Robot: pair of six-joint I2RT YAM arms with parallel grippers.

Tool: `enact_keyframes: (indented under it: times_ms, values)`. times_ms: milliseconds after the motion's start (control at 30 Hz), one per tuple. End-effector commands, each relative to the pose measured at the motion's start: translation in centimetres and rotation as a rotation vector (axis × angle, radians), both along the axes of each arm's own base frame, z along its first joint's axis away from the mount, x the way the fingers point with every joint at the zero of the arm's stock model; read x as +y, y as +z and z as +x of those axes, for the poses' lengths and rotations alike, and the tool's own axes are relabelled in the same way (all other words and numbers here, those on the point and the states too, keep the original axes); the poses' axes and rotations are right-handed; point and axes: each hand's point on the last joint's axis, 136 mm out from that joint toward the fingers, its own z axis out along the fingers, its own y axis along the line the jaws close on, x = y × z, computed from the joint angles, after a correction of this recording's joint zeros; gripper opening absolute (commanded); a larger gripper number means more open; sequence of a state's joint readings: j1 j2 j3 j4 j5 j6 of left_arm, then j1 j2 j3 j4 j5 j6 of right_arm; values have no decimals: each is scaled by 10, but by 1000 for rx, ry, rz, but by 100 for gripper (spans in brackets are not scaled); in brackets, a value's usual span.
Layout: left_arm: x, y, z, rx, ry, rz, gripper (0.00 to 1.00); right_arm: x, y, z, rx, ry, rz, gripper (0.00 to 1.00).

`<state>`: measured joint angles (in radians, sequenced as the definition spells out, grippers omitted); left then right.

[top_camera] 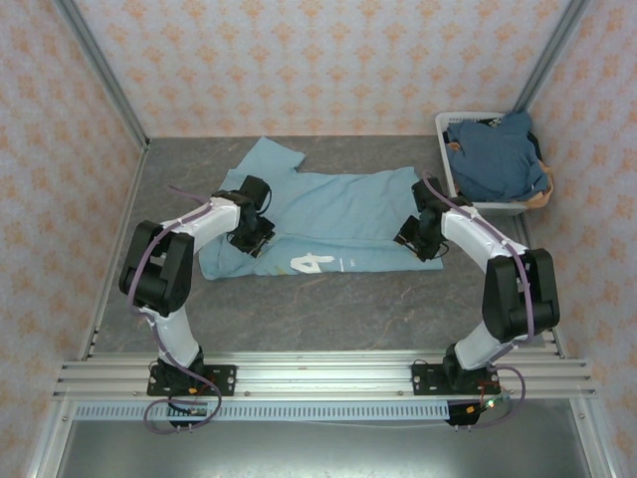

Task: Fold and stack the t-shirts

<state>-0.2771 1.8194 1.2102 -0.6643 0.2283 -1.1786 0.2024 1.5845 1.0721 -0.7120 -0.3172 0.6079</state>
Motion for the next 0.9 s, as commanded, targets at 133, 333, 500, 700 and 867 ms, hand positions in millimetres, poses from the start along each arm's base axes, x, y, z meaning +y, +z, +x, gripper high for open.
enact_keyframes:
  times_ms: [133,333,500,700,867]
  values:
    - [12,2,5,3,-6,62,13,4,9,5,-27,5,8,44]
    - [12,16,17,-22,-62,99,0,4,10,7,-31,1,10,41]
    - [1,25,36,-11,-183,141,0,5,11,9,-31,1,11,39]
    - [-22,27,55,74,-423,213,0,5,11,11,-22,4,8,38]
    - [-26,28,69,112,-579,338,0,6,13,12,-23,3,8,37]
